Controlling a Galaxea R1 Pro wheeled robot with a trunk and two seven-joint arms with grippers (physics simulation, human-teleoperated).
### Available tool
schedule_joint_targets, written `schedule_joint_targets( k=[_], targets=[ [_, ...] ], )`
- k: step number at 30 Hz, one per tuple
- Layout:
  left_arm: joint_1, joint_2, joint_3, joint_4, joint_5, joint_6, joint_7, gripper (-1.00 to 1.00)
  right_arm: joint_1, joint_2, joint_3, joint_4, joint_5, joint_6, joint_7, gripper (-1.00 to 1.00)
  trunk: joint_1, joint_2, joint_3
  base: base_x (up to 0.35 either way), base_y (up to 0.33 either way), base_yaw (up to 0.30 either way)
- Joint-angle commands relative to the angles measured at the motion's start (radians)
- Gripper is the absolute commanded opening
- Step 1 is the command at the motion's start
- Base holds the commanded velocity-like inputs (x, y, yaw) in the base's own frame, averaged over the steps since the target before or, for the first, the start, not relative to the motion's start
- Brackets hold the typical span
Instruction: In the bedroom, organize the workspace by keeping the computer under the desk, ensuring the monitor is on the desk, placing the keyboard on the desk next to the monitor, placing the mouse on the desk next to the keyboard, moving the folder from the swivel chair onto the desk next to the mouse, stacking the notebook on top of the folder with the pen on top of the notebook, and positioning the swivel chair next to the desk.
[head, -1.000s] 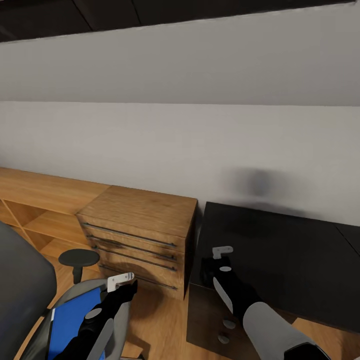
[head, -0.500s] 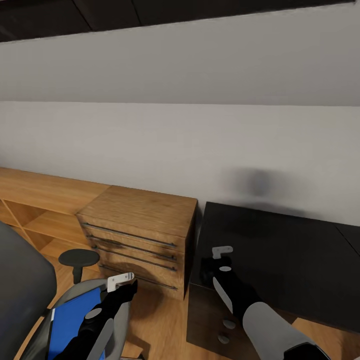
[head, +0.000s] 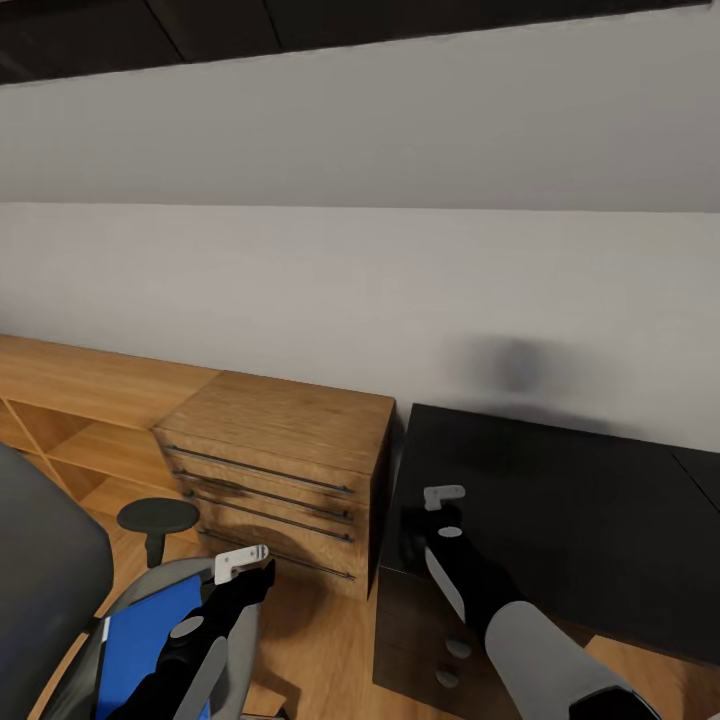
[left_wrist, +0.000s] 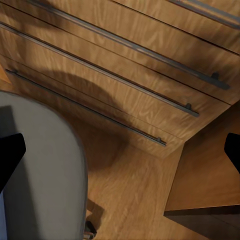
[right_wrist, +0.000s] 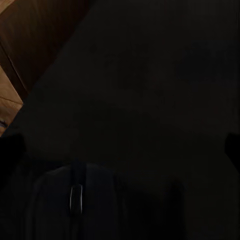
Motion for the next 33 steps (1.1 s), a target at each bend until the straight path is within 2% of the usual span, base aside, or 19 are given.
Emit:
schedule_joint_targets(
  k=[1,5,15,19,22,23,25,26,33],
  targets=[
    [-0.001,0.001,-0.004,-0.001,0.010,0.003,0.010,1.00,-0.001,-0.001,0.008,-0.013,-0.007,0.007,-0.009,1.00,0.000,-0.001,-0.001,0.000,0.000,0.000],
    [-0.001,0.001,-0.004,-0.001,0.011,0.003,0.010,1.00,0.000,-0.002,0.010,-0.076,-0.006,0.012,-0.009,1.00,-0.015,0.027,0.011,0.000,0.000,0.000],
    [-0.001,0.001,-0.004,0.001,0.011,0.003,0.010,1.00,0.001,-0.002,0.011,-0.112,-0.006,0.016,-0.010,1.00,-0.054,0.097,0.043,0.000,0.000,0.000],
    [-0.001,0.001,-0.004,0.000,0.011,0.003,0.010,1.00,0.004,-0.002,0.011,-0.158,-0.007,0.032,-0.010,1.00,-0.069,0.125,0.055,0.000,0.000,0.000],
    [-0.001,0.001,-0.004,0.001,0.010,0.003,0.010,1.00,0.019,-0.003,0.010,-0.264,-0.007,0.084,-0.010,1.00,-0.080,0.146,0.065,0.000,0.000,0.000],
    [-0.001,0.001,-0.004,0.001,0.009,0.003,0.010,1.00,0.053,-0.002,0.010,-0.351,-0.007,0.137,-0.010,1.00,-0.084,0.153,0.068,0.000,0.000,0.000],
    [-0.001,0.001,-0.004,0.001,0.009,0.003,0.010,1.00,0.096,-0.002,0.009,-0.441,-0.007,0.193,-0.011,1.00,-0.088,0.160,0.071,0.000,0.000,0.000],
    [-0.001,0.001,-0.004,0.001,0.009,0.003,0.010,1.00,0.134,-0.002,0.009,-0.523,-0.008,0.241,-0.011,1.00,-0.088,0.160,0.071,0.000,0.000,0.000],
    [-0.001,0.001,-0.003,0.001,0.010,0.003,0.010,1.00,0.242,-0.002,0.010,-0.754,-0.012,0.347,-0.011,1.00,-0.088,0.160,0.071,0.000,0.000,0.000]
  ],
)
